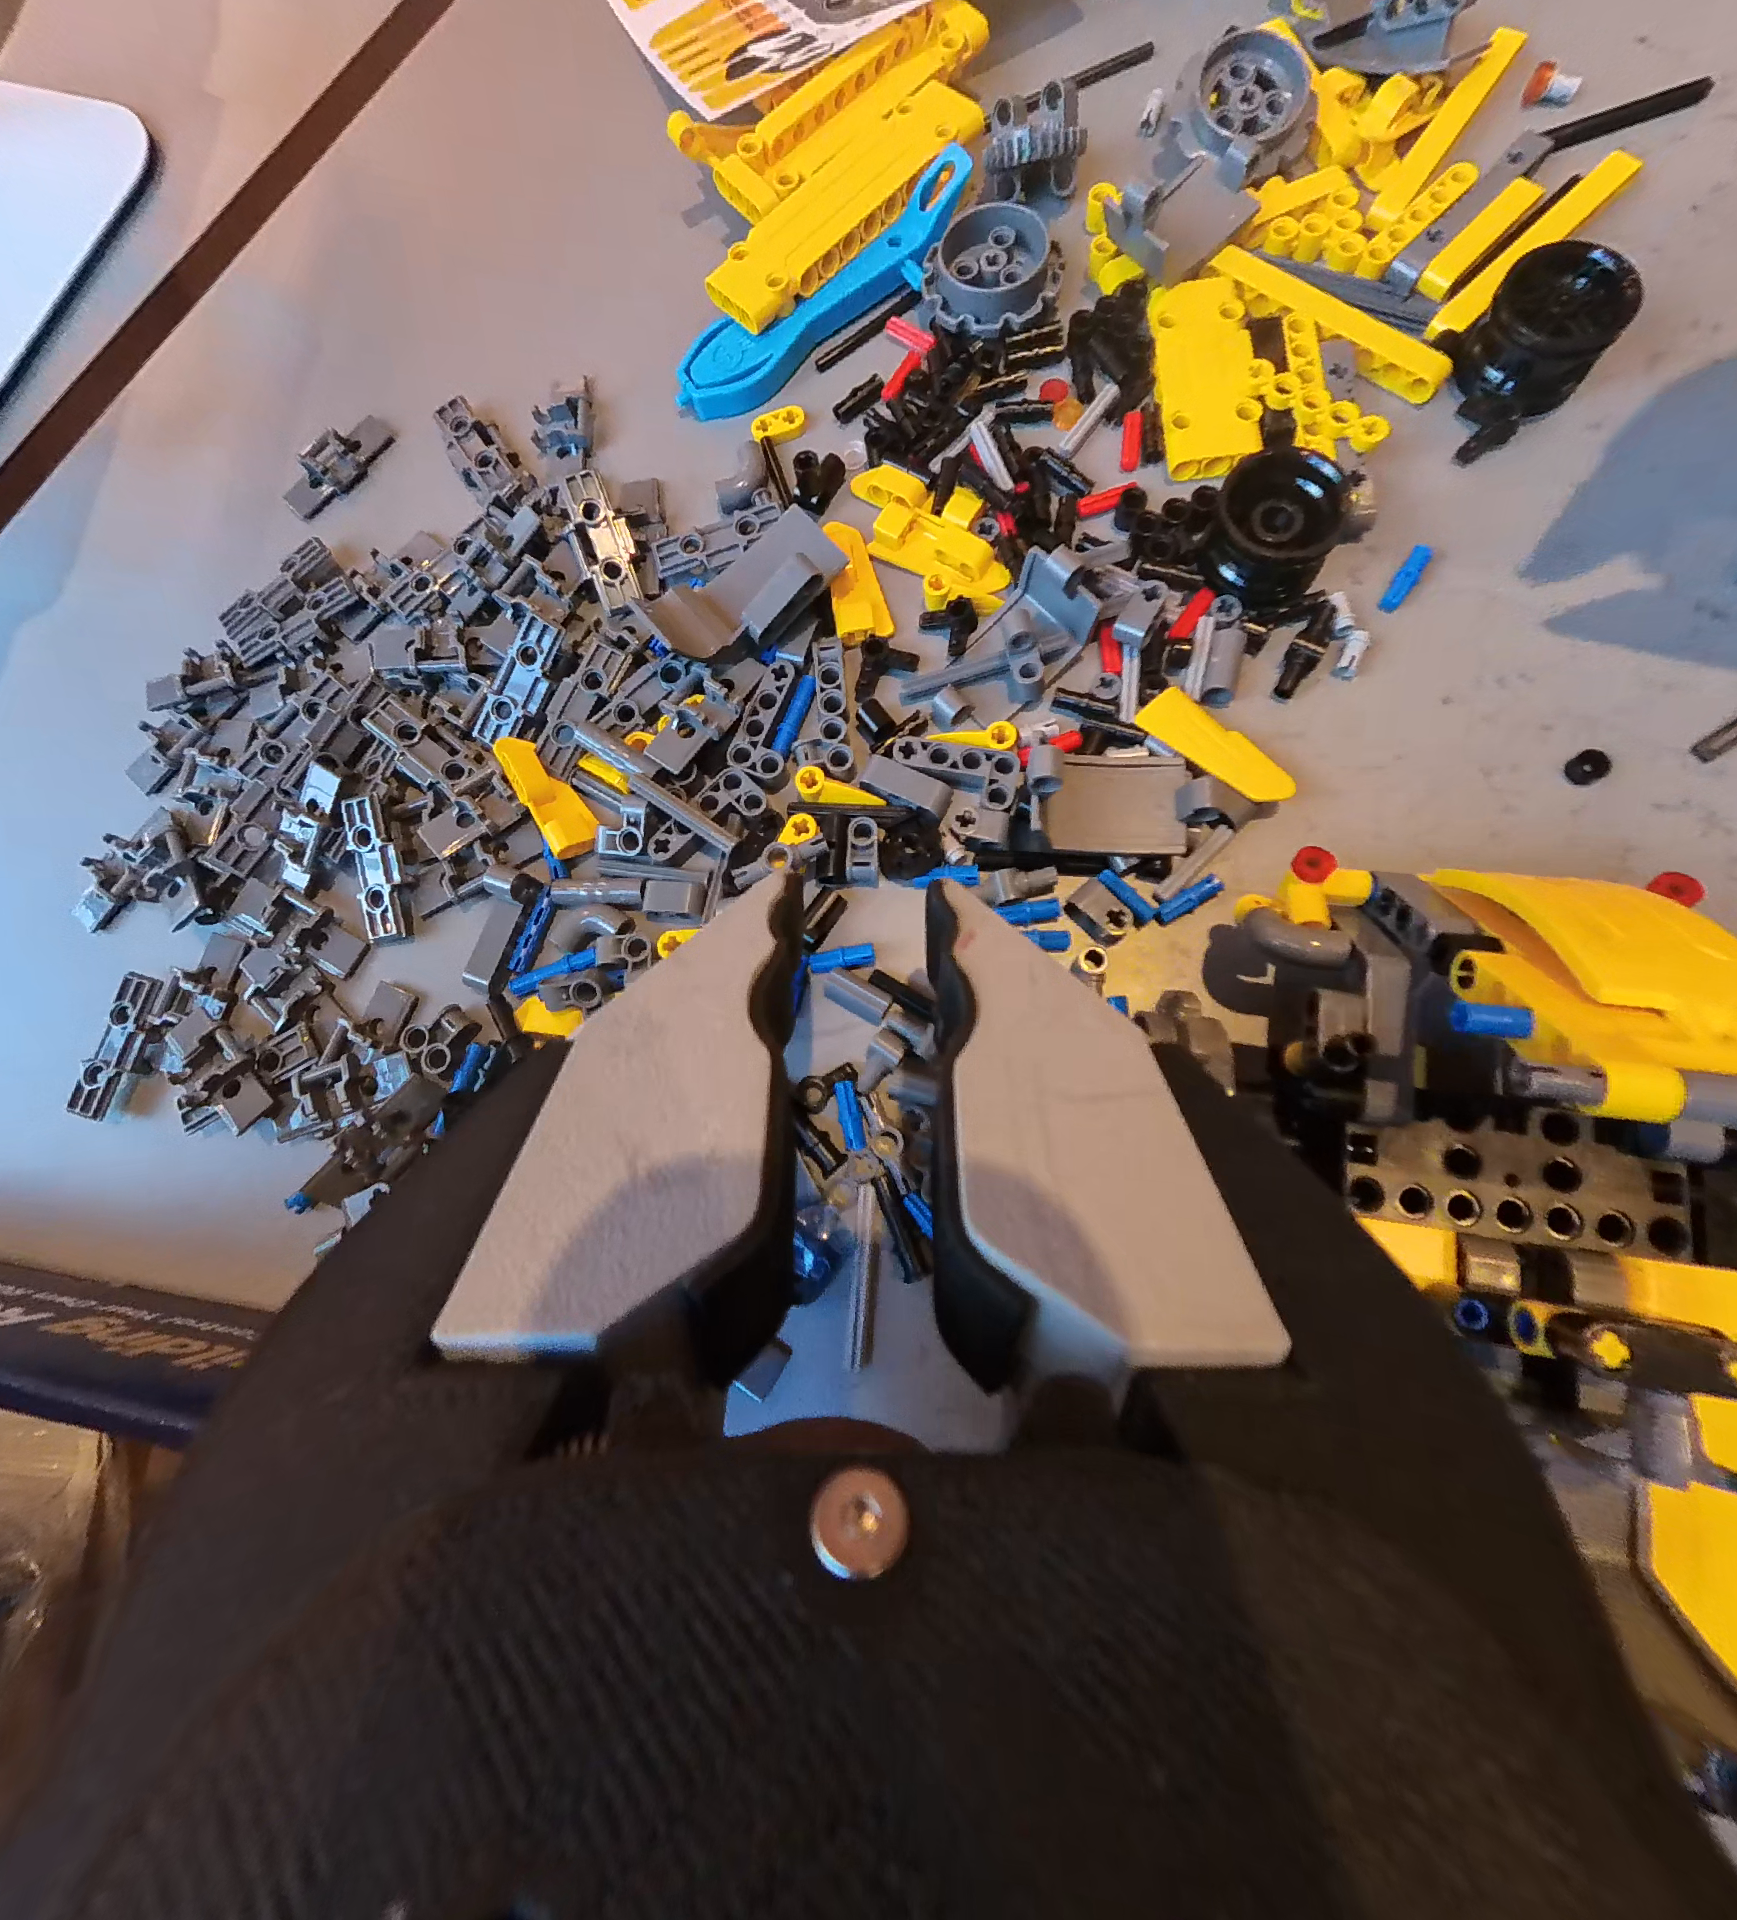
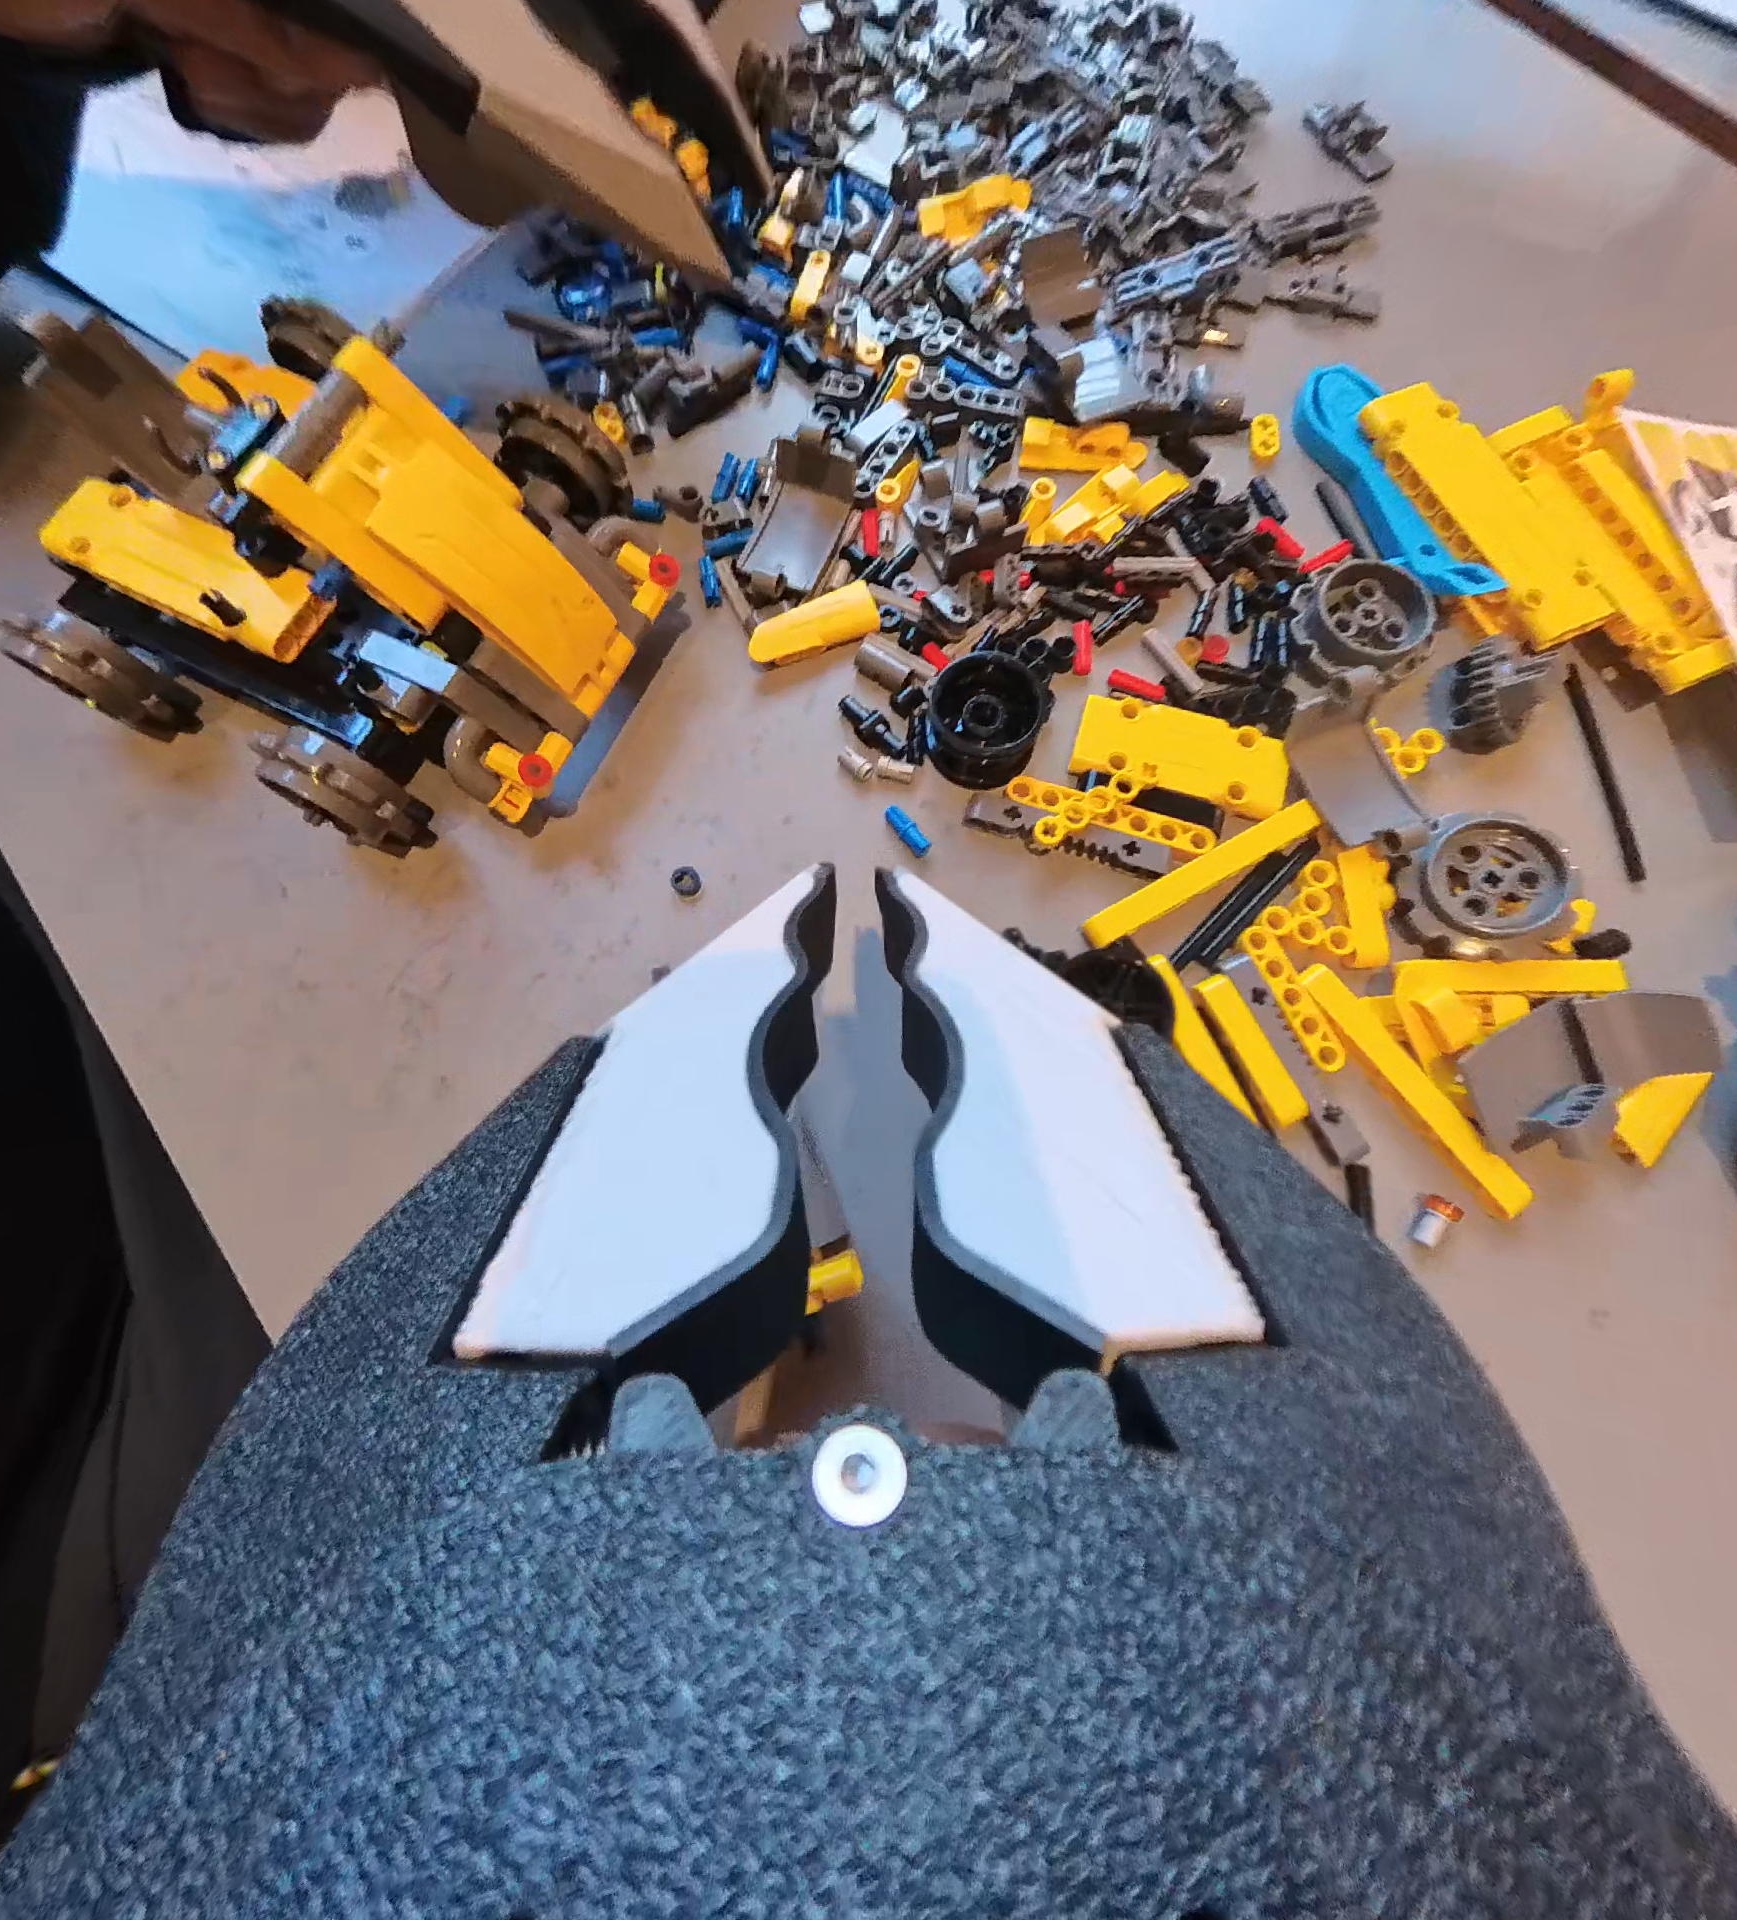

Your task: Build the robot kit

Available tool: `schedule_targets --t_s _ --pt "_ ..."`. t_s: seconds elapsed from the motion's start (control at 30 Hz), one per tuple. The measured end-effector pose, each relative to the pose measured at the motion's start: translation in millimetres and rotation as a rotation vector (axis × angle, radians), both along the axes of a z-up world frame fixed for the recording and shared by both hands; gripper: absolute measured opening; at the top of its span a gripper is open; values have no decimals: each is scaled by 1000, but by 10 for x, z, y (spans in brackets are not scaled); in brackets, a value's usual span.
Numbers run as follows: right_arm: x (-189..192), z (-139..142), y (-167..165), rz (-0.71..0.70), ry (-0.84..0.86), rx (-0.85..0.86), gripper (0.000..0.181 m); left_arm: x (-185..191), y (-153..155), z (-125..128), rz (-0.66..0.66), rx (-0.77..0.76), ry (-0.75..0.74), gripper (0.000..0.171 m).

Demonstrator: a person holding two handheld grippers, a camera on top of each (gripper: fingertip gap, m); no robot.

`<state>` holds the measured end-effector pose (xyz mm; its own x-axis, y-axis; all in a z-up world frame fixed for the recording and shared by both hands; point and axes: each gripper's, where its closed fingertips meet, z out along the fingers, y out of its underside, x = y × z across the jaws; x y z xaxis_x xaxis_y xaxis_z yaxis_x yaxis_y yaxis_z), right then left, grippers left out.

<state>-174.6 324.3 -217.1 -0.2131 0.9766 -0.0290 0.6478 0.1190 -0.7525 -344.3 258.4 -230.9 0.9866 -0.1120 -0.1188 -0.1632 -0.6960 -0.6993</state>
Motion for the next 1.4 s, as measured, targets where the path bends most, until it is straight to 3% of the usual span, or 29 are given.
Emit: schedule_targets --t_s 0.3,0.73,1.0,1.4 --pt "-82 -396 -358 163 -170 29 12 32 -1 -1 -10 -2 9 22" --pt "-120 -613 -549 265 -284 29 8 15 -8 24 -6 4 9 22" --pt "29 -606 -485 270 -340 46 8 19 -8 20 -8 2 9 22" --pt "136 -432 -392 225 -295 25 14 14 -2 -11 -7 -6 6 22"
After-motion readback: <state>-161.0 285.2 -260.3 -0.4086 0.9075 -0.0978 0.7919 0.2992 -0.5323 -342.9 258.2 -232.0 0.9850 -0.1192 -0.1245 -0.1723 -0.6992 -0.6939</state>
